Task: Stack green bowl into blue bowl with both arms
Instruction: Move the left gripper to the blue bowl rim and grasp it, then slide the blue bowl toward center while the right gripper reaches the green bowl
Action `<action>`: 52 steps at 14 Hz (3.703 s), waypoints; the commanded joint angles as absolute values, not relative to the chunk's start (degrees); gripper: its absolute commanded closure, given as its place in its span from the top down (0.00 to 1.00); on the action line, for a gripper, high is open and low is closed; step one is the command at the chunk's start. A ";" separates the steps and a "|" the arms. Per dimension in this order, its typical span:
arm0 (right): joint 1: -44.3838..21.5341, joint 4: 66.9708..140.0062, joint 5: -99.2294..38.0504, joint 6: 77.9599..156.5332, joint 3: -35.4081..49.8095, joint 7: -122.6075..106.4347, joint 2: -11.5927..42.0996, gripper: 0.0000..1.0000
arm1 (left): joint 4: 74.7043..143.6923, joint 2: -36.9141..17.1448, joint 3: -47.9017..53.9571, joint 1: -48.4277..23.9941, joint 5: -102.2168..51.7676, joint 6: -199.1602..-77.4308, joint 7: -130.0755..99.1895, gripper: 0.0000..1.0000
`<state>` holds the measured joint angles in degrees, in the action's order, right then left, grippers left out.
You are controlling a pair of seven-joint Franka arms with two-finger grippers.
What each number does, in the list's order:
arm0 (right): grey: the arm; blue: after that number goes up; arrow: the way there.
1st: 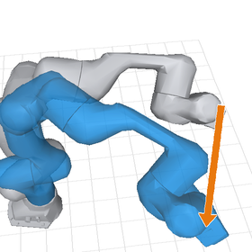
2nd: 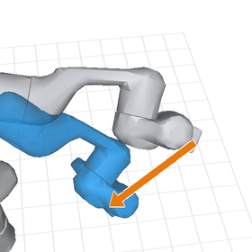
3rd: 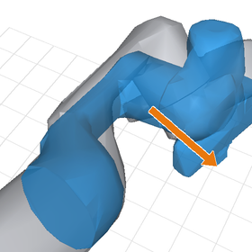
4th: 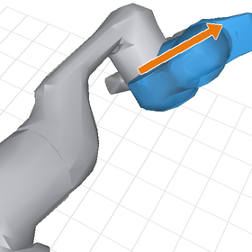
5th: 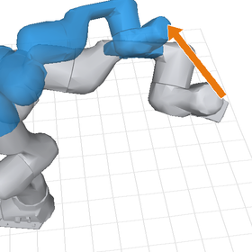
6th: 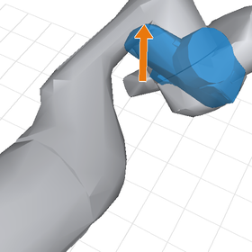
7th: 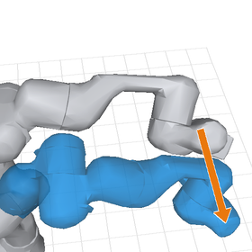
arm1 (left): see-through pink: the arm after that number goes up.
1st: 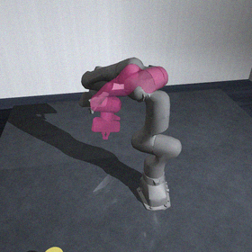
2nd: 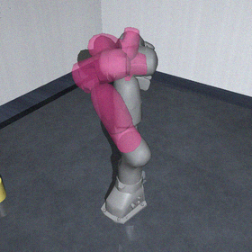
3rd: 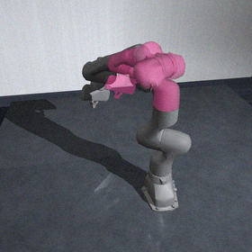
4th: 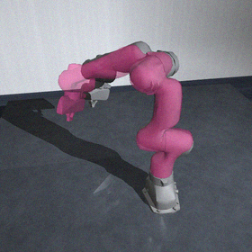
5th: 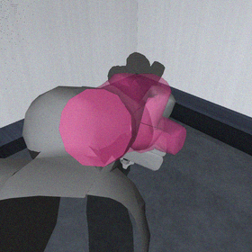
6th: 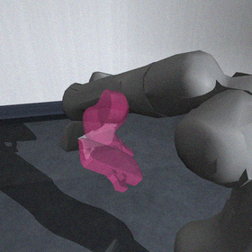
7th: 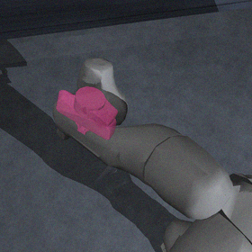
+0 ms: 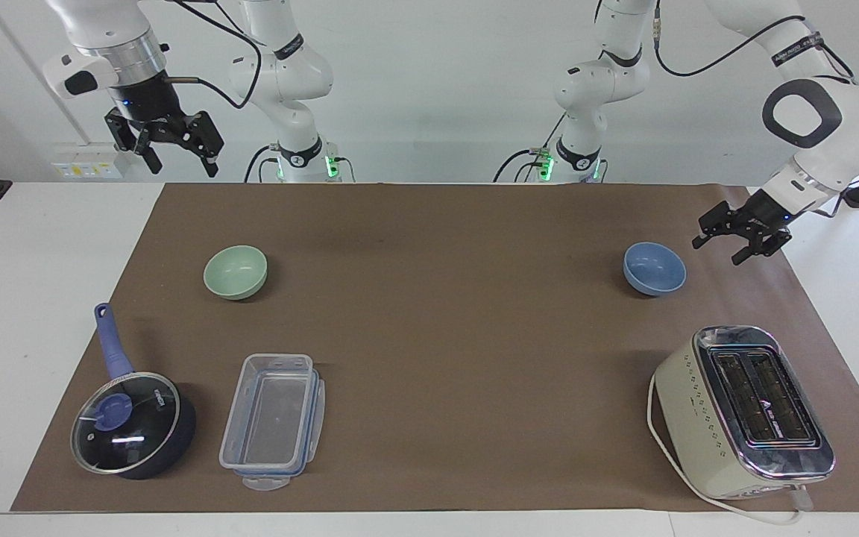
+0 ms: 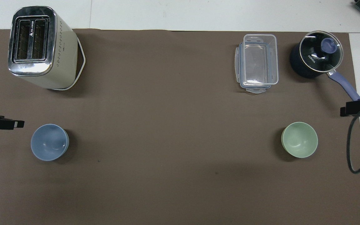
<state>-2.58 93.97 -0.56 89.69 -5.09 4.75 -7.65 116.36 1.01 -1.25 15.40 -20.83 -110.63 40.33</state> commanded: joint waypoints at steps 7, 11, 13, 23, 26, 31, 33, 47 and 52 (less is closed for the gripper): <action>-2.11 94.31 -0.53 89.30 -5.01 3.60 -7.91 1.00 | 124.28 -1.23 -0.70 18.98 -24.61 -119.36 50.36 1.00; -2.11 94.31 -0.53 89.30 -5.01 3.60 -7.91 1.00 | 128.31 -0.97 -0.70 19.69 -24.61 -121.20 51.94 0.94; -2.11 94.31 -0.53 89.30 -5.01 3.60 -7.91 1.00 | 129.28 -0.53 -0.70 18.99 -24.61 -121.46 51.86 0.90; -2.11 94.31 -0.53 89.38 -5.01 3.60 -7.91 1.00 | 131.84 -0.53 -0.79 18.90 -24.52 -123.13 51.68 0.72; -2.11 94.31 -0.53 89.38 -5.01 3.60 -7.91 1.00 | 131.75 -0.62 -0.79 18.90 -24.52 -123.31 51.42 0.49; -2.11 94.31 -0.53 89.30 -5.01 3.60 -7.91 1.00 | 131.75 -0.62 -0.88 18.98 -24.52 -122.52 50.71 0.24; -2.11 94.31 -0.53 89.38 -5.01 3.60 -7.91 1.00 | 131.66 -0.61 -0.88 18.98 -24.52 -122.34 50.63 0.10; -2.11 94.48 -0.53 89.38 -5.01 3.60 -8.00 1.00 | 131.22 4.56 -0.70 14.95 -24.26 -121.91 49.67 0.00; -2.11 94.48 -0.53 89.38 -5.01 3.60 -8.00 1.00 | 131.75 8.61 -0.53 7.49 -23.64 -121.82 40.28 0.00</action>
